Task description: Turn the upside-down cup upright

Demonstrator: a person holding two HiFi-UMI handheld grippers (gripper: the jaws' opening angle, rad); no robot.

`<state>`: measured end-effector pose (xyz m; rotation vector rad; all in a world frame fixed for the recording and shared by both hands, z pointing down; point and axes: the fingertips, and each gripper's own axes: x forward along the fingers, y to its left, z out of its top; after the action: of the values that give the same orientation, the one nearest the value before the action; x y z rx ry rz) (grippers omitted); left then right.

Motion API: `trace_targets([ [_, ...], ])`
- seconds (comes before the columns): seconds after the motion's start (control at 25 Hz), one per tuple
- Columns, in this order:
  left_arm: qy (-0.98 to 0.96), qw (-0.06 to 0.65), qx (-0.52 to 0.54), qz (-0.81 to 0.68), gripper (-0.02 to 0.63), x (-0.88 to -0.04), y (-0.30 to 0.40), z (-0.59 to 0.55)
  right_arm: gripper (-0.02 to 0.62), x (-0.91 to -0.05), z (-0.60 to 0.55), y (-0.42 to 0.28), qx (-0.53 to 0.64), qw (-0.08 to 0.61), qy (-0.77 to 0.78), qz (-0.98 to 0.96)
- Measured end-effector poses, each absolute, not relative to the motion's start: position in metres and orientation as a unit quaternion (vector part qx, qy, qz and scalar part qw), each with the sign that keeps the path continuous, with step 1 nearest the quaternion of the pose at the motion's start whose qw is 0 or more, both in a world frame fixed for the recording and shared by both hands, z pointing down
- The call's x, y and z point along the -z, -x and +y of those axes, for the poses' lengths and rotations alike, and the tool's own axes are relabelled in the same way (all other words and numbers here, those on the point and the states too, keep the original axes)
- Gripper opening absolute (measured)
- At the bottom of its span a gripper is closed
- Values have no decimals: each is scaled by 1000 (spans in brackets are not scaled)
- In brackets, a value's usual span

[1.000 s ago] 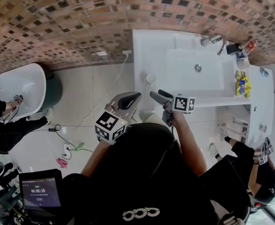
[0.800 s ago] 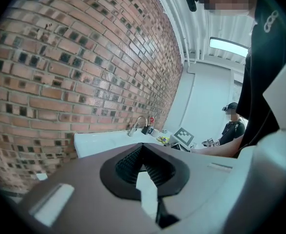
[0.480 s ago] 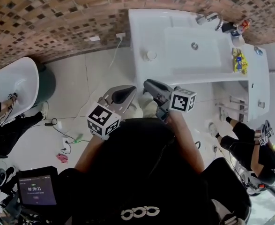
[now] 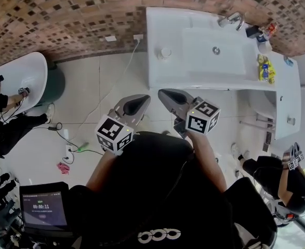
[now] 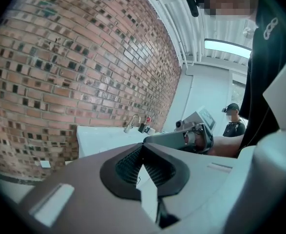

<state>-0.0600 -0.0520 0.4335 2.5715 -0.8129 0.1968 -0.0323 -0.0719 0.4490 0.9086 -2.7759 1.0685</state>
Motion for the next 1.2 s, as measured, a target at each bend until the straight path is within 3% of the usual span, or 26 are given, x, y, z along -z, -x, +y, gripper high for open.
trace_targets([
  [0.12, -930, 197, -31, -310, 15, -420, 39, -20, -8, -442, -32, 8, -322, 18, -291, -901],
  [0.32, -928, 198, -51, -312, 15, -437, -10, 52, -8, -448, 46, -44, -301, 19, -299, -905],
  [0.68, -927, 206, -79, -303, 15, -455, -70, 164, -8, -455, 177, -66, -224, 86, -251, -938],
  [1.2, -926, 176, -80, -323, 15, -436, -74, 169, -8, -436, 183, -70, -197, 65, -265, -942],
])
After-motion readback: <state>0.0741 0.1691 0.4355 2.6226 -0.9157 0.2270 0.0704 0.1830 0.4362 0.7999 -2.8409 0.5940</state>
